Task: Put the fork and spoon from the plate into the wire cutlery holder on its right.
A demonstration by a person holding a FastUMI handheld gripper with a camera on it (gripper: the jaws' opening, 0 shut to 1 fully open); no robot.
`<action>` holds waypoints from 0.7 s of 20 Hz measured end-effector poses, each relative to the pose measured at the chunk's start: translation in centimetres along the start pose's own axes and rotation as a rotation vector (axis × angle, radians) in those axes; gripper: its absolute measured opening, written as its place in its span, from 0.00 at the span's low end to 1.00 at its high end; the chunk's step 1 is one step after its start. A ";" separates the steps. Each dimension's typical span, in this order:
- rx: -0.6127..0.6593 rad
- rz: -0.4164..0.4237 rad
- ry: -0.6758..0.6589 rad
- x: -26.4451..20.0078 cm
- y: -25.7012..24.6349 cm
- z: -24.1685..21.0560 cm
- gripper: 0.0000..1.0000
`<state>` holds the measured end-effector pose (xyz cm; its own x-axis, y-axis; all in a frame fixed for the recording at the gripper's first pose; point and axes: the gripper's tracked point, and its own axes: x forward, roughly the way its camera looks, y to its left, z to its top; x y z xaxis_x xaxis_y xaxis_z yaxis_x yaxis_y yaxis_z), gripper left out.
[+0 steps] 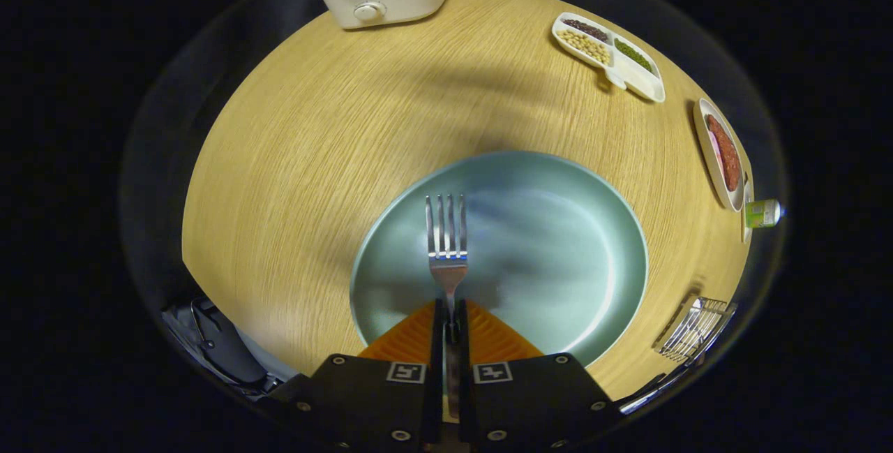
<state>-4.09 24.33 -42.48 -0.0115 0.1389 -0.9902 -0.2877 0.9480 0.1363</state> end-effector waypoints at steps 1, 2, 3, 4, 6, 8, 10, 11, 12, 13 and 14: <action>0.028 0.012 0.002 -0.3 -0.1 0.0 0.08; 0.049 0.028 0.000 -0.3 -0.1 0.1 0.05; 0.062 0.043 -0.012 -0.4 -0.1 0.1 0.04; 0.066 0.048 -0.030 -0.5 -0.2 0.2 0.03; 0.071 0.031 -0.075 -1.1 -0.9 0.2 0.02; 0.088 0.045 -0.115 -2.1 -1.0 0.4 0.01; 0.101 0.056 -0.142 -3.4 -1.5 0.2 0.01; 0.112 0.060 -0.156 -4.0 -1.8 0.0 0.01; 0.123 0.066 -0.171 -4.8 -2.2 -0.1 0.01; 0.136 0.070 -0.184 -5.4 -2.8 -0.4 0.01; 0.151 0.076 -0.197 -6.2 -3.3 -0.7 0.01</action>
<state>-3.69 20.14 -36.79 0.1630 0.2504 -0.9543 -0.1470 0.9626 0.2275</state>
